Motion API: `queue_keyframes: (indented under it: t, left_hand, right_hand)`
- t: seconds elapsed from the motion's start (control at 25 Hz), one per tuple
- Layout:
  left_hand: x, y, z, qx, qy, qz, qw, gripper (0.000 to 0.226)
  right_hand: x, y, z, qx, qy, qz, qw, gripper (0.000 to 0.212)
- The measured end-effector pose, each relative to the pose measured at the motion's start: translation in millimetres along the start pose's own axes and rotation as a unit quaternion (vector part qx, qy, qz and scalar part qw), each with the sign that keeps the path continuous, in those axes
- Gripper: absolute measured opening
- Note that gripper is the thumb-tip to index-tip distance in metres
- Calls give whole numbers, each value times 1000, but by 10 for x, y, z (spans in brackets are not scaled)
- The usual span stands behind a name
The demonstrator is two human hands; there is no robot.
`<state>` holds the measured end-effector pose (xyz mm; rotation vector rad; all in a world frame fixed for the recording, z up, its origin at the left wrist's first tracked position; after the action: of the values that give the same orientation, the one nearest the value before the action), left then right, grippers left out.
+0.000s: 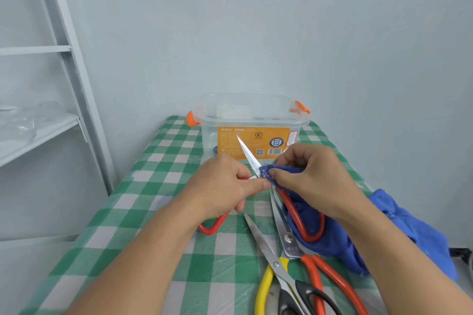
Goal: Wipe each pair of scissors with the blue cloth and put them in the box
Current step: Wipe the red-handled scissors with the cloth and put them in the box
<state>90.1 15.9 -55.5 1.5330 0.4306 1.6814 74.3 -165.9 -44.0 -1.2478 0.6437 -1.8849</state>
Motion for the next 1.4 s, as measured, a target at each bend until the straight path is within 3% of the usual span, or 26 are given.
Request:
queue_keyframes:
  t: [0.2,0.48,0.56,0.68,0.84,1.0,1.4]
  left_hand:
    - [7,-7,-1,6,-10,0,1000,57]
    - [-23,-48,40,17,-5,-27,999,50]
    - [-21,-52,34,20,-5,-34,999,47]
    - [-22,-48,31,18,-8,-34,999,47]
    - [-33,-43,65,18,-5,-37,999,47]
    - [-53,-80,71,16,0,-29,999,48]
    - [-81,-10,11,11,8,-4,1000,55]
  right_hand:
    - [0,-89,24,17,5,-138,990,17]
    - [-190,-67,-53,93,114,-137,980,14]
    - [-162,-28,-49,76,160,-101,979,11]
    - [-1,57,-15,19,209,42,977,12]
    - [4,74,-2,43,117,124,984,18]
    - [-132,99,-20,72,51,-37,995,12]
    - [-99,48,-11,18,213,-10,977,15]
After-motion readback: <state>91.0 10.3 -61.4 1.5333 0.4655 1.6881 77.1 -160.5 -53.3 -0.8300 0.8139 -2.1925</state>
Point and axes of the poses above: each hand's wrist, its own z-axis towards the middle knuckle, its own x-axis out of the back of the hand, y = z × x, the point moved 2 cm from there along z, towards the middle knuckle, and after that the axes turned 2 degrees about y, right-handed, at the moved point
